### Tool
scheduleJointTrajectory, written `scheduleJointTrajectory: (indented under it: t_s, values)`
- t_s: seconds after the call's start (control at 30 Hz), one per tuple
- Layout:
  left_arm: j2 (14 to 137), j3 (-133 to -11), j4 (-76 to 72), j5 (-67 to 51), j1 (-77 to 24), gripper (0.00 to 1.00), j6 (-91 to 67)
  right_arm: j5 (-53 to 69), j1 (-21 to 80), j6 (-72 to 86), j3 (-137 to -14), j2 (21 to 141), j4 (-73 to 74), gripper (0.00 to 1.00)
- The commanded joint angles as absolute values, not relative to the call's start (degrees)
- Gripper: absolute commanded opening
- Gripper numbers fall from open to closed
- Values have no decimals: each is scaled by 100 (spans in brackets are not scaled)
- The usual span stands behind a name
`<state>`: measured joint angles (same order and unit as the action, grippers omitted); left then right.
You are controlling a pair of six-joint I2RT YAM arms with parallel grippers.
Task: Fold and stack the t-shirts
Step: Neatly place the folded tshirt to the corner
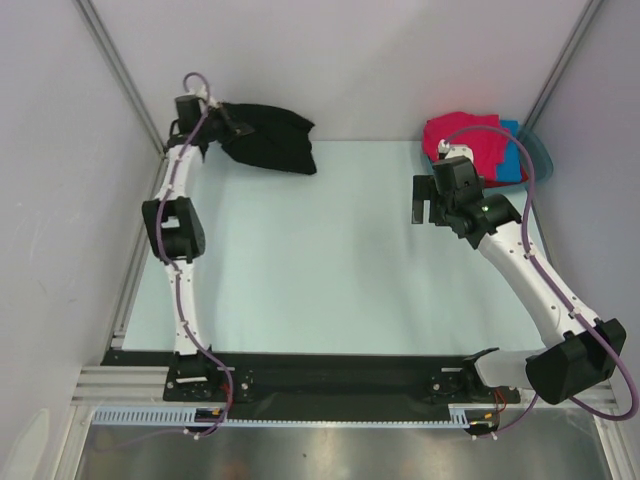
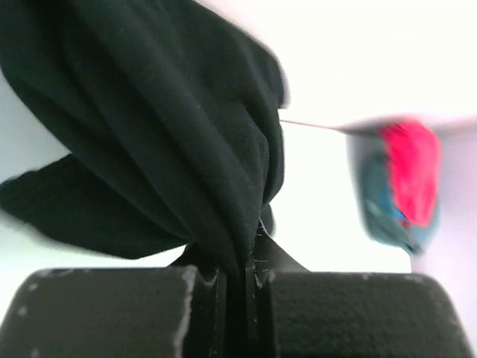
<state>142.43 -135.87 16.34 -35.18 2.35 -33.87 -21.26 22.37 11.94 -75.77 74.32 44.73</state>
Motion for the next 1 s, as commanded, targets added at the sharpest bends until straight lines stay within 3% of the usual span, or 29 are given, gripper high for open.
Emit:
scheduleJointTrajectory:
  t_s: [0.0, 0.13, 0.27, 0.7, 0.87, 0.97]
  values:
    - [14431, -13615, 1767, -3587, 851, 0, -3419, -2022, 2215, 1195, -7550, 7365, 4254, 100]
    - [14370, -13140, 1600, -3455, 1492, 0, -3350, -1951, 2215, 1222, -7550, 7523, 4254, 100]
    - [14633, -13402, 1915, -3454, 1888, 0, -3112, -1960, 2215, 1187, -7497, 7550, 4201, 100]
    - [15179, -14133, 2346, -3191, 2417, 3, -2602, -1881, 2215, 1248, -7400, 7541, 4236, 100]
    - [14820, -13703, 2181, -2830, 2452, 6, -2558, -1802, 2215, 1257, -7374, 7576, 4166, 100]
    - [14521, -13343, 2241, -2392, 2365, 1, -2313, -1758, 2224, 1274, -7392, 7620, 4140, 100]
